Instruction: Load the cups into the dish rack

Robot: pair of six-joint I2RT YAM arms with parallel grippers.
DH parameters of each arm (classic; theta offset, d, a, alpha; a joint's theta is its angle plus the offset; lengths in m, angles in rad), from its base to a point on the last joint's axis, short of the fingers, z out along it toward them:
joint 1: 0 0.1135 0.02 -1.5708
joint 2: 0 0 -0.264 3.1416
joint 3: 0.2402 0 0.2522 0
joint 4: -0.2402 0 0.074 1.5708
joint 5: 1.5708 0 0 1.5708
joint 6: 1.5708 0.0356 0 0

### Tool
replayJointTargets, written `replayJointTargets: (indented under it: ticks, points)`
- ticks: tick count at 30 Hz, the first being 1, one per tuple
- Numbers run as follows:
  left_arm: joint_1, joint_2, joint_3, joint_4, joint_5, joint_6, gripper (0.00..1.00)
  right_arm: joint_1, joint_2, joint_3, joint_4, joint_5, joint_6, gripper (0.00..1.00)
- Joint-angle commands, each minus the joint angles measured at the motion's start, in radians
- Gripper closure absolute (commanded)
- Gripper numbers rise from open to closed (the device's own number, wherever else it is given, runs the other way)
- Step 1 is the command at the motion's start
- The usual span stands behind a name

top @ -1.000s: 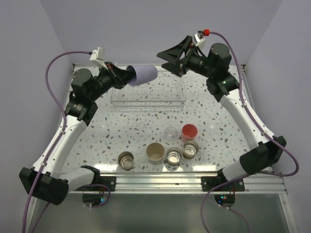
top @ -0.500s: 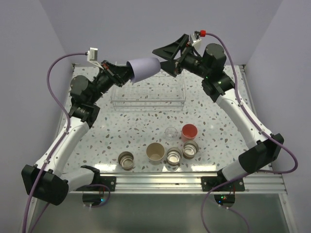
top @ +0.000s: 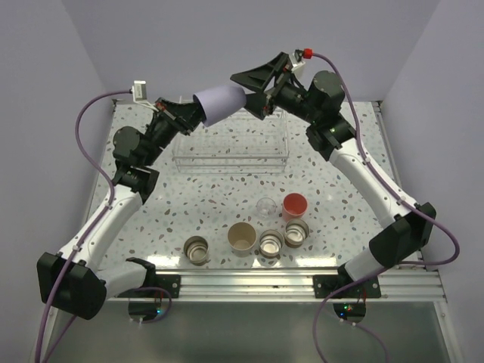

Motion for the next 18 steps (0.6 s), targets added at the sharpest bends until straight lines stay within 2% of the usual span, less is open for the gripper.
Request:
replayJointTargets:
  ticks: [1, 4, 6, 7, 10, 11, 13, 14, 15, 16, 18]
  points:
    - [-0.017, -0.007, -0.019, 0.069, -0.075, 0.004, 1.00, 0.029, 0.020, 0.030, 0.069, -0.019, 0.037, 0.03]
    - [-0.042, 0.006, -0.016, 0.050, -0.098, 0.024, 1.00, 0.047, 0.032, 0.039, 0.066, -0.017, 0.033, 0.06]
    - [-0.058, 0.013, -0.010, 0.023, -0.130, 0.047, 1.00, 0.055, 0.040, 0.047, 0.066, -0.019, 0.033, 0.12]
    - [-0.069, 0.016, -0.010, 0.018, -0.144, 0.054, 1.00, 0.055, 0.043, 0.047, 0.066, -0.018, 0.031, 0.21]
    - [-0.077, 0.025, -0.010, 0.007, -0.155, 0.056, 1.00, 0.058, 0.044, 0.049, 0.058, -0.011, 0.023, 0.39]
    - [-0.077, 0.025, -0.010, 0.001, -0.155, 0.056, 0.99, 0.057, 0.044, 0.055, 0.046, -0.011, 0.017, 0.52]
    - [-0.077, 0.022, -0.006, -0.035, -0.167, 0.056, 0.86, 0.058, 0.046, 0.059, 0.030, -0.005, -0.001, 0.64]
    - [-0.077, 0.021, -0.001, -0.060, -0.169, 0.057, 0.76, 0.058, 0.044, 0.056, 0.021, -0.002, -0.007, 0.71]
    - [-0.077, 0.019, 0.005, -0.087, -0.173, 0.060, 0.62, 0.057, 0.043, 0.056, 0.014, -0.001, -0.018, 0.79]
    - [-0.077, 0.019, 0.020, -0.153, -0.176, 0.070, 0.34, 0.055, 0.044, 0.056, 0.006, 0.002, -0.024, 0.83]
    - [-0.075, 0.015, 0.045, -0.242, -0.186, 0.112, 0.15, 0.052, 0.047, 0.064, -0.019, 0.004, -0.050, 0.90]
